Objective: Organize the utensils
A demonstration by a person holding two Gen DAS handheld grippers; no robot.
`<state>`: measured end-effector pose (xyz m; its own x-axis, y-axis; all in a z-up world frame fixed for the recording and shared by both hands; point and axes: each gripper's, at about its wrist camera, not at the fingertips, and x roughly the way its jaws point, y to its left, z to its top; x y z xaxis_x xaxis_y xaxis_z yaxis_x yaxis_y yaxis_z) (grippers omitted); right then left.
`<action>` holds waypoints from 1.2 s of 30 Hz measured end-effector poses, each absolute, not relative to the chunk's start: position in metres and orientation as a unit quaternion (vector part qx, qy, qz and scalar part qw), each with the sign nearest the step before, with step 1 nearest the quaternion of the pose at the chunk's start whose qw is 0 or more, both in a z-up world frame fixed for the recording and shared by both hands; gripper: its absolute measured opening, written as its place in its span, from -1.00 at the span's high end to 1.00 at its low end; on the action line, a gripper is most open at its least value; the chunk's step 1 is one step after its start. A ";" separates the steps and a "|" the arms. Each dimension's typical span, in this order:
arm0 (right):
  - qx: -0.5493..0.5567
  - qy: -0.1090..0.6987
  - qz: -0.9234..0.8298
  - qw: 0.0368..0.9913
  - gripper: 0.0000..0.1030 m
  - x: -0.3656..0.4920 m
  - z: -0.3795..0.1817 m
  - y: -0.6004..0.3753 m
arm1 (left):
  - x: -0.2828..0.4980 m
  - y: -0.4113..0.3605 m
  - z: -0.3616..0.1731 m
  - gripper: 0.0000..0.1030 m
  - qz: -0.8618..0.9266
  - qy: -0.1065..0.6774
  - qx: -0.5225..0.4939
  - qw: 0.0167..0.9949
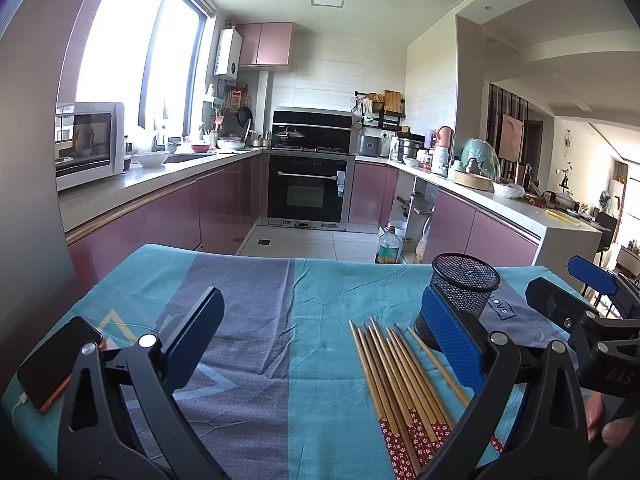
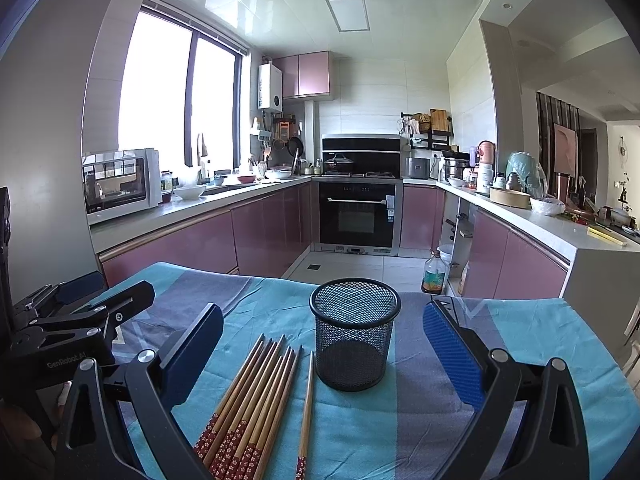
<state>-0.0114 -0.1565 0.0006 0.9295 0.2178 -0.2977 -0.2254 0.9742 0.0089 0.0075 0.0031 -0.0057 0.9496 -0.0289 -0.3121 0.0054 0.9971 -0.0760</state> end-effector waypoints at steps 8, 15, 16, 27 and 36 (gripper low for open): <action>-0.011 0.152 0.113 0.982 -0.88 -0.010 0.001 -0.158 | 0.007 0.003 -0.006 -0.89 -0.009 0.158 -0.036 0.987; -0.011 0.153 0.114 0.982 -0.88 -0.009 0.000 -0.159 | 0.007 0.002 -0.006 -0.89 -0.009 0.160 -0.037 0.986; -0.011 0.153 0.114 0.982 -0.88 -0.010 0.000 -0.159 | 0.007 0.002 -0.006 -0.89 -0.010 0.159 -0.037 0.986; -0.012 0.155 0.115 0.981 -0.88 -0.008 0.000 -0.158 | 0.006 0.003 -0.006 -0.89 -0.010 0.161 -0.038 0.986; -0.014 0.156 0.117 0.981 -0.88 -0.007 -0.001 -0.159 | 0.007 0.002 -0.007 -0.89 -0.010 0.166 -0.037 0.985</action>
<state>-0.0070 -0.1592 -0.0008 0.9242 0.2250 -0.3087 -0.2334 0.9723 0.0097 0.0069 0.0015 -0.0068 0.9450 -0.0311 -0.3257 0.0068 0.9971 -0.0755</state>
